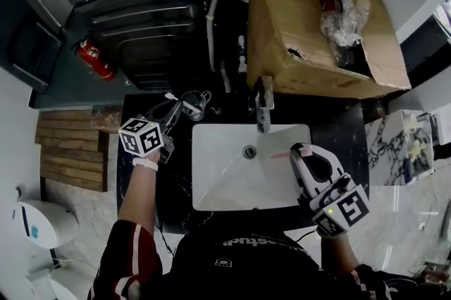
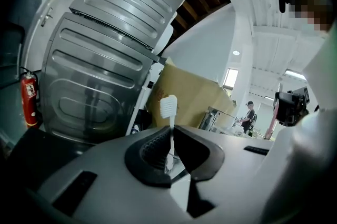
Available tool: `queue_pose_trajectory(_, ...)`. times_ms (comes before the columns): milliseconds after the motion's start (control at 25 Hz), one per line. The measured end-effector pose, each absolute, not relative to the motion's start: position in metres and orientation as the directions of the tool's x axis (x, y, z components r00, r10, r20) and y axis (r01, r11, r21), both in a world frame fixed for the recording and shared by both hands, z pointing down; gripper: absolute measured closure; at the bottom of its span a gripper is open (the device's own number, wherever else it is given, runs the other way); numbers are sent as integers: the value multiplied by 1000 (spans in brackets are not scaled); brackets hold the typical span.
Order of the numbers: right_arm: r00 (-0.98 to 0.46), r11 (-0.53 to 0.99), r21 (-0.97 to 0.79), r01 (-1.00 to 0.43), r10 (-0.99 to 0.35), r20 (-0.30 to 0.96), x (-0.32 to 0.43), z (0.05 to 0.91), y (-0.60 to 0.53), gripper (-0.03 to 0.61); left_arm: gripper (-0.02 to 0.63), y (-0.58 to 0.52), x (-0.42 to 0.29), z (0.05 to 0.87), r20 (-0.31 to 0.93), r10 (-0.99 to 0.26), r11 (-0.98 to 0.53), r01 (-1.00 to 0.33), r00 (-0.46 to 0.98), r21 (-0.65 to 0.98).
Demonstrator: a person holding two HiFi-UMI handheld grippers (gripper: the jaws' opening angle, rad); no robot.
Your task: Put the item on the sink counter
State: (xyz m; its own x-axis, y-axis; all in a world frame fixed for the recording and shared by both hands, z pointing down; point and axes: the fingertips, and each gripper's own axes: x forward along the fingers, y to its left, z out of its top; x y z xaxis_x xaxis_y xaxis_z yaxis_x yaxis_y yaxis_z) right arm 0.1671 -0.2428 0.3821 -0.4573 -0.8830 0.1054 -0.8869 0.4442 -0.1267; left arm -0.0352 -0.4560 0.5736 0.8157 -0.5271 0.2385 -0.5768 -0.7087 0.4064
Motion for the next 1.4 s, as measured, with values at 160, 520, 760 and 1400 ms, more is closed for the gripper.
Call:
queue_pose_trajectory(160,-456,444,-122,-888,-884,101,167,380,-239,529,583,-455,-37,578,265,-539,-707,-601,799,374)
queue_pose_trajectory(520,-448,439,-98,-893,-888,106,171,376,-228,529,486,-443,-47,583,285,-566,-682,-633,774,366)
queue_pose_trajectory(760,-452,446,-72,-892,-885,111,175,376,-221,529,488,-405,-52,543,189,-586,-726,-614,788,309)
queue_pose_trajectory(1400,-524,521,-67,-851,-851,38,155,352,-213,529,598,-286,-7,374,-75,-508,-861,-503,858,70)
